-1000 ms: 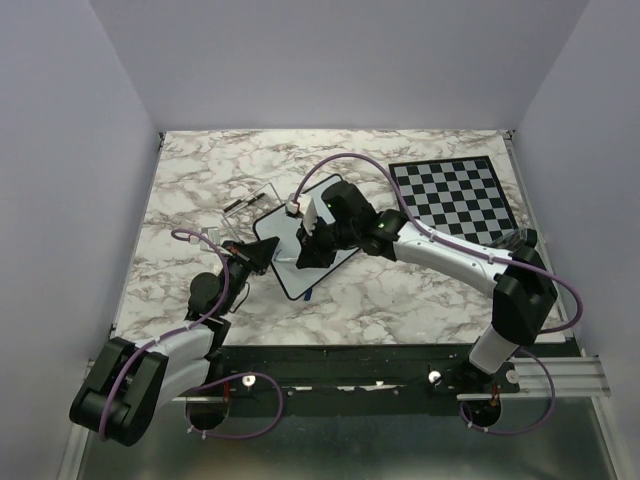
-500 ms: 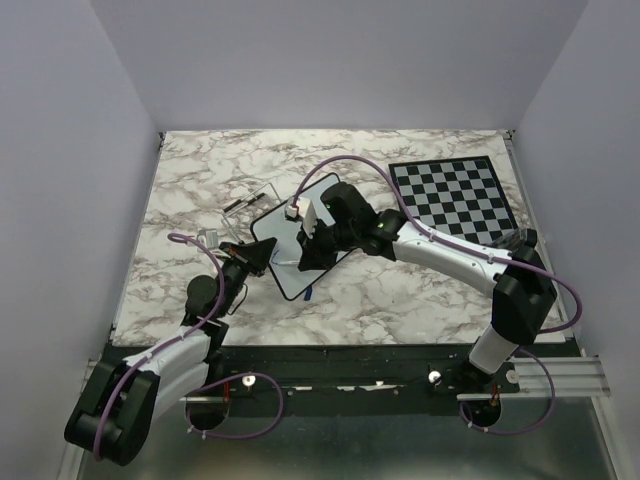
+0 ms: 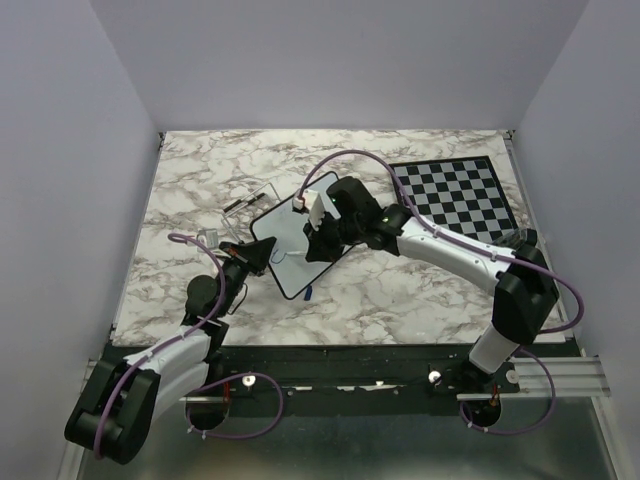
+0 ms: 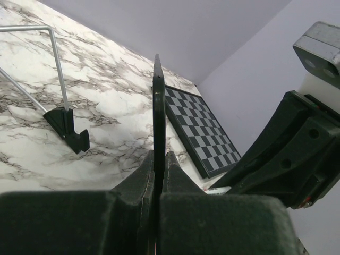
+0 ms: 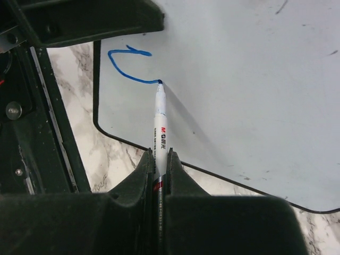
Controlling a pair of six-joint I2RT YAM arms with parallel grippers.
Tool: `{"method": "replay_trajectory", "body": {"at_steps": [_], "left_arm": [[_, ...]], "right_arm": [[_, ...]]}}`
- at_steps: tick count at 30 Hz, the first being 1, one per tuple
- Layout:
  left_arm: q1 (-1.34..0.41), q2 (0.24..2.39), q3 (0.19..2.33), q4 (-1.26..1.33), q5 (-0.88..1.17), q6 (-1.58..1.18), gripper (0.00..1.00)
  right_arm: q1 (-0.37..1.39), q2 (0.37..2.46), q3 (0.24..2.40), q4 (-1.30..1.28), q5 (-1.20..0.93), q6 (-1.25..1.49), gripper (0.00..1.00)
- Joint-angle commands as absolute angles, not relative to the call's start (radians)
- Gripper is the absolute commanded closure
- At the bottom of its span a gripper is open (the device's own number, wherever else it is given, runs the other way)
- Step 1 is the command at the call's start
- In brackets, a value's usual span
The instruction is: Write a sentence on the whiteboard
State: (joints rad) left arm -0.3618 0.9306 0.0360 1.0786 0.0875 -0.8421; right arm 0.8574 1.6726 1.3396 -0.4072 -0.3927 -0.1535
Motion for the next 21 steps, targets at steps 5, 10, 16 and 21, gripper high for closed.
{"method": "replay_trajectory", "body": {"at_steps": [5, 10, 16, 21], "left_arm": [[-0.371, 0.945, -0.005, 1.169, 0.208, -0.706, 1.00], [-0.371, 0.939, 0.021, 1.105, 0.224, -0.608, 1.00], [-0.371, 0.962, 0.034, 1.112, 0.235, -0.591, 1.00], [-0.371, 0.974, 0.035, 1.115, 0.239, -0.591, 1.00]], "right_arm": [[0.830, 1.576, 1.332, -0.411, -0.455, -0.198, 0.99], [0.801, 1.520, 1.259, -0.413, -0.552, -0.236, 1.00], [0.785, 1.514, 1.197, -0.402, -0.606, -0.247, 0.99], [0.787, 1.517, 1.175, -0.382, -0.653, -0.259, 1.00]]}}
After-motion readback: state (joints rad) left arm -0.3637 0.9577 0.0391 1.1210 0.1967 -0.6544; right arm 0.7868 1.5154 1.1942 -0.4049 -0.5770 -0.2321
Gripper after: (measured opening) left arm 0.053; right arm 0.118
